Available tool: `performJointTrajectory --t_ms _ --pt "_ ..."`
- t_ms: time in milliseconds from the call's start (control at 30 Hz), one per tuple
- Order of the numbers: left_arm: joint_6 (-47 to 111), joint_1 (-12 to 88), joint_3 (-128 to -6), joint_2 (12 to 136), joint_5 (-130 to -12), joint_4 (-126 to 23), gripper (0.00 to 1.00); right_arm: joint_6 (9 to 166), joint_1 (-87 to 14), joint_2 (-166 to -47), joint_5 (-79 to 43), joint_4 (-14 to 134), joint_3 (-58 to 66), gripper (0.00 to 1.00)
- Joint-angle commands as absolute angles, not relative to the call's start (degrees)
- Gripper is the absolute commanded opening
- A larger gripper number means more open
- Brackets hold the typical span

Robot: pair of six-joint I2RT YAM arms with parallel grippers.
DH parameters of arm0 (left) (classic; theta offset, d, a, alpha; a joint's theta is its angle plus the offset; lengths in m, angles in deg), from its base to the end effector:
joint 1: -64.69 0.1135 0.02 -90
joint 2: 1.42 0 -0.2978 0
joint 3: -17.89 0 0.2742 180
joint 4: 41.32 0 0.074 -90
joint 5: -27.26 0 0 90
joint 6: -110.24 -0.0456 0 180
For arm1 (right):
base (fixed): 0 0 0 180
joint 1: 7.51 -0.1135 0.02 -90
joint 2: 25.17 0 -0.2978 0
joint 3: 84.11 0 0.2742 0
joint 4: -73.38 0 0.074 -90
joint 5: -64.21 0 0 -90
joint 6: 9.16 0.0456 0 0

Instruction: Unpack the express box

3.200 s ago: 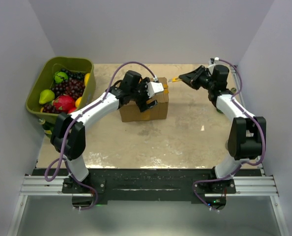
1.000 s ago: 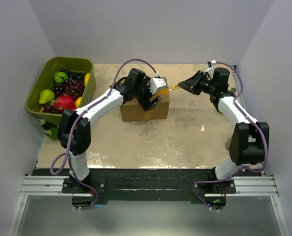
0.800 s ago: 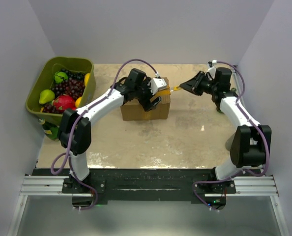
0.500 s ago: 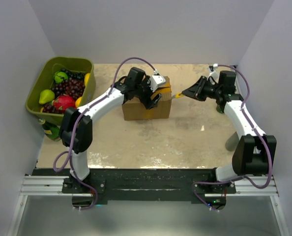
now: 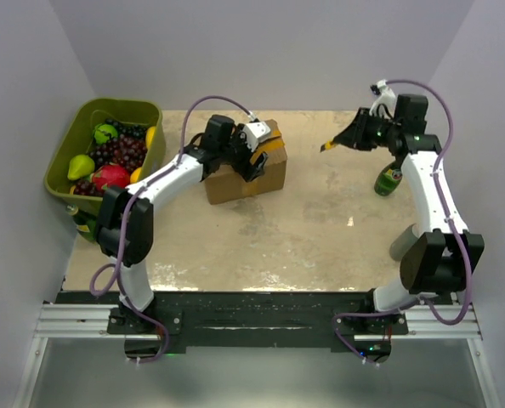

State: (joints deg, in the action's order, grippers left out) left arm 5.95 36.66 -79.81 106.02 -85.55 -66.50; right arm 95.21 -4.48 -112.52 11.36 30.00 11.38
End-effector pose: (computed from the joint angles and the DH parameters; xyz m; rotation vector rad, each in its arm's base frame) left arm 0.4107 -0.2387 0.2848 0.9960 1.9410 -0.5699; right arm 0.3687 0.0081 0.3861 -0.0441 2.1550 0.8188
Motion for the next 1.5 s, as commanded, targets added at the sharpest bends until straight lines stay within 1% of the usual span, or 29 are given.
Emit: performJointTrajectory --t_ms 0,33,100,167,267,300,367,400,433,500,533,567,600,667,700,733,800,833,867,933,1000,1033,1100,1200,1233,1333,1367,1467 --pt "1.36 37.18 -76.14 101.33 -91.03 -68.99 0.89 71.9 -5.84 -117.61 0.33 31.11 16.26 0.0" --pt "-1.53 37.18 -76.05 100.81 -93.56 -70.21 0.91 66.74 -6.1 -118.32 -0.99 31.82 15.37 0.0" --pt "-4.97 37.18 -76.4 99.49 -95.86 -72.49 0.95 62.14 -6.8 -120.69 -3.02 32.34 12.92 0.0" --pt "-8.06 37.27 -76.57 97.91 -98.42 -74.61 0.98 59.31 -7.07 -123.07 -2.5 31.92 11.77 0.0" --pt "-11.49 37.18 -78.41 96.59 -101.58 -79.7 1.0 58.95 -7.07 -129.74 4.26 24.2 13.6 0.0" --pt "-11.49 37.18 -79.29 96.32 -102.02 -80.5 1.0 59.47 -7.07 -130.98 9.58 22.09 13.7 0.0" --pt "-10.97 37.27 -79.56 94.92 -102.82 -81.65 1.0 62.37 -7.07 -131.69 14.53 22.24 13.08 0.0" --pt "-10.79 37.27 -79.3 94.56 -102.73 -81.82 1.0 63.95 -6.98 -131.78 17.08 22.76 12.82 0.0" --pt "-10.09 37.45 -79.13 94.04 -102.03 -81.82 1.0 64.48 -6.81 -132.91 22.5 21.9 13.34 0.0" --pt "-8.78 37.53 -78.77 93.95 -101.33 -81.91 0.99 64.49 -6.72 -134.85 26.05 17.44 15.53 0.0" --pt "-8.42 37.54 -78.77 94.12 -100.8 -82.0 0.99 63.88 -6.72 -135.99 30.24 16.02 15.8 0.0" --pt "-7.89 37.62 -78.86 94.03 -100.54 -82.0 0.99 63.18 -6.72 -138.26 31.24 14.44 15.98 0.02" --pt "-6.76 37.8 -78.77 94.12 -100.53 -81.91 0.99 62.13 -6.81 -139.85 31.86 10.77 16.5 0.06" --pt "-5.87 37.97 -79.12 93.95 -100.44 -81.47 0.99 61.68 -6.89 -143.79 31.87 9.24 17.03 0.14" --pt "-5.78 38.06 -79.56 93.95 -100.53 -81.56 0.99 60.46 -6.81 -144.86 30.04 6.8 18.6 0.19" --pt "-5.78 38.06 -79.82 93.95 -99.92 -81.65 0.99 60.19 -6.81 -145.66 27.85 7.12 19.23 0.29" --pt "-5.95 38.06 -80.96 94.29 -99.74 -82.34 0.99 62.11 -6.54 -148.28 24.49 9.49 20.89 0.36" --pt "-6.22 38.06 -81.58 94.73 -99.83 -83.05 0.99 62.64 -6.37 -149.43 23.79 9.76 22.03 0.42" --pt "-6.57 38.06 -82.19 95.0 -99.92 -83.66 0.99 63.17 -6.11 -150.23 22.91 10.28 24.22 0.59" --pt "-7.62 38.06 -83.6 95.35 -100.27 -85.77 0.99 64.84 -6.02 -151.12 21.33 12.48 26.95 0.77" --pt "-8.32 38.32 -85.18 95.44 -100.79 -87.7 0.99 64.75 -6.01 -149.98 19.84 13.8 31.78 0.86" --pt "-8.33 38.41 -85.88 95.27 -101.75 -88.24 0.99 64.84 -6.02 -149.36 19.56 14.33 33.11 0.96" --pt "-6.67 38.59 -88.42 94.74 -102.81 -87.46 0.99 64.75 -5.93 -147.43 19.56 16.08 36.1 0.99" --pt "-4.47 38.77 -93.0 94.21 -103.7 -86.05 1.0 65.02 -6.72 -142.78 20.26 20.03 37.16 0.99" --pt "-4.11 38.77 -94.23 94.73 -103.26 -86.13 1.0 64.93 -7.07 -139.55 20.53 21.52 36.73 0.99" --pt "-4.37 39.38 -97.05 95.17 -100.27 -85.87 1.0 66.16 -12.85 -132.17 20.79 31.97 31.38 0.99" --pt "-4.55 39.82 -97.31 95.18 -99.83 -85.61 1.0 66.16 -14.18 -130.56 21.66 36.96 28.84 0.99" --pt "-3.5 42.19 -97.93 95.61 -94.32 -84.9 1.0 65.64 -19.1 -128.09 25.27 42.7 27.76 0.99"
